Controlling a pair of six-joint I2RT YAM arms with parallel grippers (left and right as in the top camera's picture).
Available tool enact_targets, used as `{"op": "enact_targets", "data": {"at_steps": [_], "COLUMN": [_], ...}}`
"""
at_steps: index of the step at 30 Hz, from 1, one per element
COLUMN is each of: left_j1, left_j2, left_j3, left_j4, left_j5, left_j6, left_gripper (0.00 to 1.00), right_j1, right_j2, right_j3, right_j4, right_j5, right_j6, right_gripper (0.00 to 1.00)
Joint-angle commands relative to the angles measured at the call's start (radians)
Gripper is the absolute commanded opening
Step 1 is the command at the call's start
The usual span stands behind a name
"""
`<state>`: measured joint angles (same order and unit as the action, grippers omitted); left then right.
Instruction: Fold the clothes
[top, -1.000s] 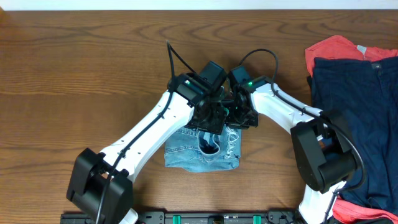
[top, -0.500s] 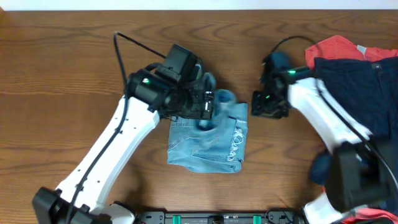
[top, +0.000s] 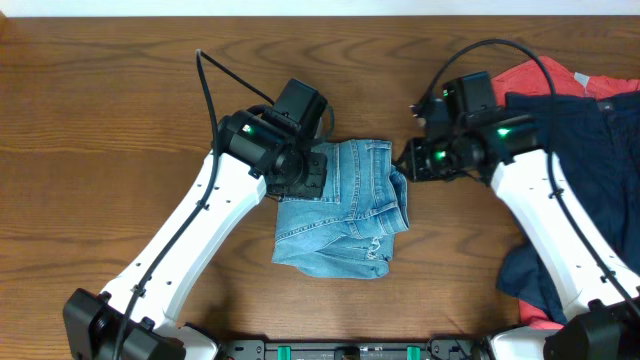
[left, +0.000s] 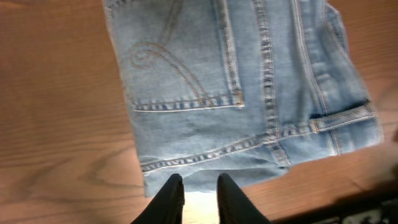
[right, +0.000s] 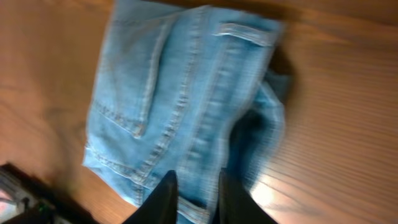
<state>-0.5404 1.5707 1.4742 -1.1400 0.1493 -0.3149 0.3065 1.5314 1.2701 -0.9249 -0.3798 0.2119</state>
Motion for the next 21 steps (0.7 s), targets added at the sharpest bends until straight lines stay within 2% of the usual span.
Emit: {"op": "enact_targets", "data": {"at_steps": [1, 4, 8, 11, 16, 21], "left_j1": [0.0, 0.0, 0.0, 0.0, 0.001, 0.003], "left_j2": [0.013, 0.018, 0.023, 0.029, 0.029, 0.016], "left_j3": [-0.063, -0.176, -0.373, -0.513, -0.612, -0.57], "left_j4": [0.017, 0.096, 0.244, 0.315, 0.315, 0.252], "left_j5": [-0.041, 0.025, 0.045, 0.045, 0.044, 0.069], "left_j6": [-0.019, -0.021, -0.021, -0.039, -0.039, -0.038], "left_gripper": [0.19, 0.19, 0.19, 0.19, 0.22, 0.23], "right_j1": [0.079, 0.136, 0.177, 0.184, 0.179, 0.176], "right_j2": [0.029, 0.086, 0.182, 0.262, 0.299, 0.255], "right_j3": [-0.053, -0.124, -0.242, -0.32, -0.365, -0.341], "right_j4": [0.021, 0.04, 0.093, 0.098, 0.094, 0.093], "right_j5": [-0.019, 0.063, 0.066, 0.074, 0.138, 0.144], "right_j6": [-0.011, 0.076, 0.164, 0.26, 0.312, 0.268], "right_gripper": [0.15, 0.08, 0.01, 0.01, 0.01, 0.02]}}
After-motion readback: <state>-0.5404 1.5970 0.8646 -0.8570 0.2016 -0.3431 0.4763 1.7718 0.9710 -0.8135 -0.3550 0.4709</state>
